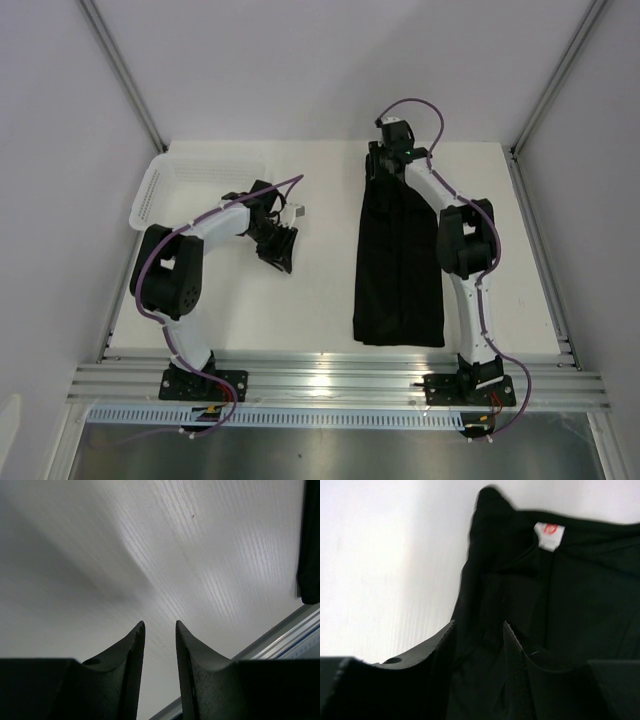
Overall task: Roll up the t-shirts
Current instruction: Fold the tshirt
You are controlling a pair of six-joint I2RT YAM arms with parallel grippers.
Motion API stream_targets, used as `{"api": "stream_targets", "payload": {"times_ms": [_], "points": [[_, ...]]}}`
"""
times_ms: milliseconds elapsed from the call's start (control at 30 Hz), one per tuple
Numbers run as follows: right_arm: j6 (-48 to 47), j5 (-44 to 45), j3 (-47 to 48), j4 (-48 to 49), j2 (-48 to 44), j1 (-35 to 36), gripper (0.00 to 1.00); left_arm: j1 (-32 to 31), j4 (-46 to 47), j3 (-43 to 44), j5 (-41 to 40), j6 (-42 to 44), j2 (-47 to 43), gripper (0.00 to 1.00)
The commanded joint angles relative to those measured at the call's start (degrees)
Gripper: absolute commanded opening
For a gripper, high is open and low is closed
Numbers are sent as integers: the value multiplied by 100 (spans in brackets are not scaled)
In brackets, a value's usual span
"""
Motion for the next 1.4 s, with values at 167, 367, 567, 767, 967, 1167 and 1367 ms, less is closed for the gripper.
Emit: {"api": "stream_targets", "payload": {"times_ms": [167, 367, 567, 767, 967, 1167, 1367], "points": [[-701, 231, -1145, -5, -828, 305, 20, 63, -49, 168, 45, 140, 25, 35], [-1008, 143, -1208, -444, -670, 454, 26, 63, -49, 186, 45, 140, 43, 35], [-1000, 82, -1207, -489, -564, 445, 29, 63, -49, 177, 36, 140, 34, 35], [-1070, -173, -953, -612, -257, 445, 30, 63, -49, 177, 27, 148, 43, 35], [-1079, -112, -882, -788, -116, 419, 29, 63, -58, 177, 27, 157, 34, 35], [-1035, -129, -996, -727, -195, 419, 14, 63, -58, 177, 27, 166, 43, 35], [-1114, -393, -1014, -700, -318, 410, 1, 63, -58, 177, 27, 157, 43, 35]]}}
